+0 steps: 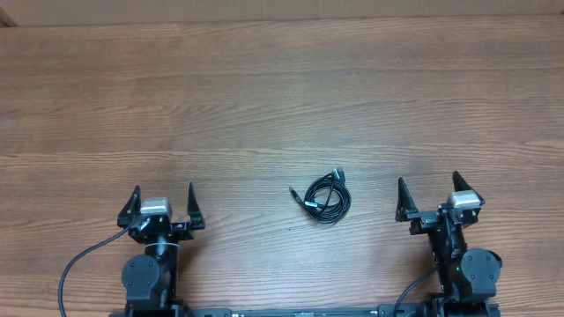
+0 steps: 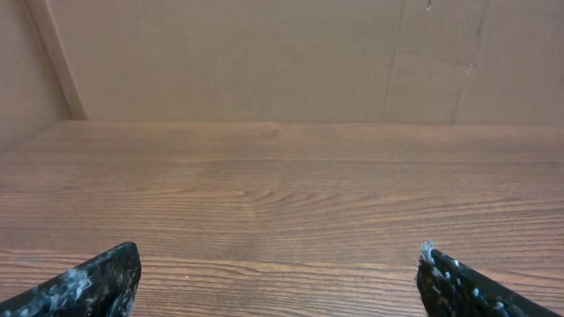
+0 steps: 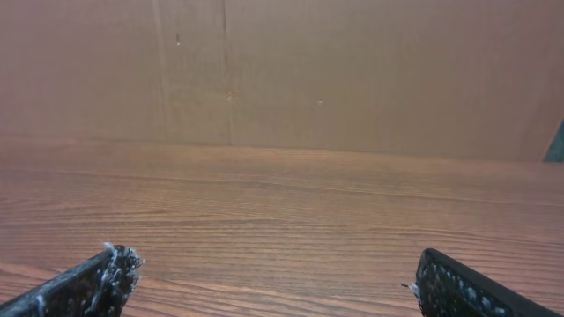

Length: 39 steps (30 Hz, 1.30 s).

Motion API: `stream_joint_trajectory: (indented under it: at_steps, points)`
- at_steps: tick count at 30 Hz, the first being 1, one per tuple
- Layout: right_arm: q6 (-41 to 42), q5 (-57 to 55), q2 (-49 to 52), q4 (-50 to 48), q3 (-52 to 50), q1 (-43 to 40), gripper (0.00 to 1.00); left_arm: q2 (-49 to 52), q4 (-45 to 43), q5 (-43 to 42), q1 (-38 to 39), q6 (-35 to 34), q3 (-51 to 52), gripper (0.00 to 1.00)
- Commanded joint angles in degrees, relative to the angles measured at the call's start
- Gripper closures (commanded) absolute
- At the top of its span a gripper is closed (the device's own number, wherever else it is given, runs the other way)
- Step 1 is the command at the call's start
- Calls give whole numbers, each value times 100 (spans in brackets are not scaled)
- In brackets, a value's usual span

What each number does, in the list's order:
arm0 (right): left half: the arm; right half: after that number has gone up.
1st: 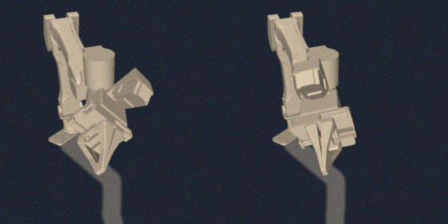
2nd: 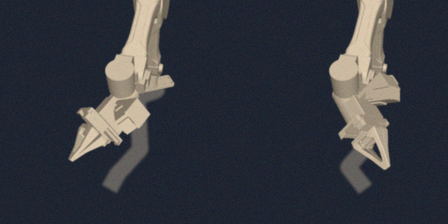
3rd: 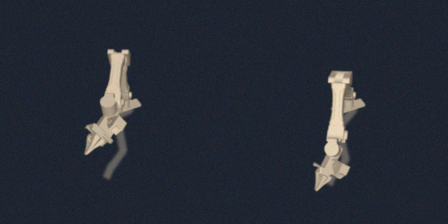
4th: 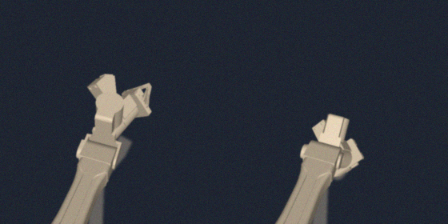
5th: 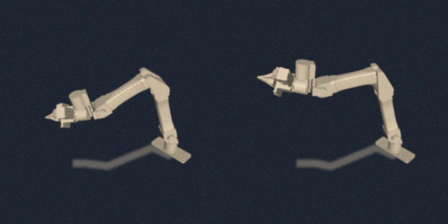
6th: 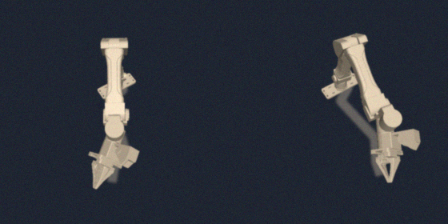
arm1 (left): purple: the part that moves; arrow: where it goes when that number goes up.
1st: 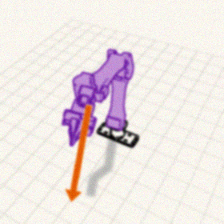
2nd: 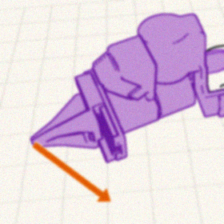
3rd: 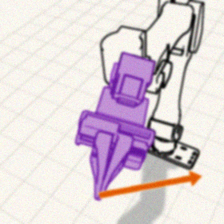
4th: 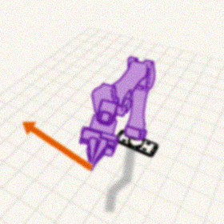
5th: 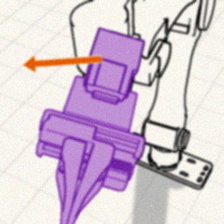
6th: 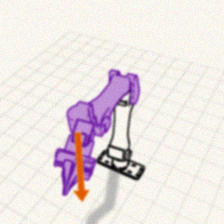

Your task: Untangle cables

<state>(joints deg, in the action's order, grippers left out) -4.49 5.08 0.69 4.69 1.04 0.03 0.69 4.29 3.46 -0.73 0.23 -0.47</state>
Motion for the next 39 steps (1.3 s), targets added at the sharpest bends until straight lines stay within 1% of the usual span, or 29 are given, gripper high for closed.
stream_joint_trajectory:
  at_steps: [1,21,23,24,25,26,30,32,34,35,39]
  points:
    - [11,-50,-2,-24,-57,17,0,-48,-15,-33,44,109,22,0]
    - [11,-50,-2,-24,-57,17,0,-48,-15,-33,42,109,22,1]
    - [11,-50,-2,-24,-57,17,0,-48,-46,-162,44,-28,20,1]
    - [11,-50,-2,-24,-57,17,0,-48,-9,-380,44,-232,20,0]
    - [13,-50,-2,-24,-55,17,0,-39,0,-710,46,-682,15,0]
    - [11,-50,-2,-24,-57,17,0,-33,-52,-1220,50,-1746,15,0]
    - [11,-50,-2,-24,-57,17,0,-33,-129,-1963,50,-4024,15,0]
    - [11,-50,-2,-24,-57,17,0,-33,-157,-2026,50,-4614,15,0]
    - [11,-50,-2,-24,-55,17,0,-33,-208,-2009,39,-5034,15,0]
    - [11,-50,-2,-24,-57,17,0,-33,-306,-2100,37,-5128,15,0]
    - [11,-50,-2,-24,-55,17,0,-33,-938,-2621,37,-5040,15,0]
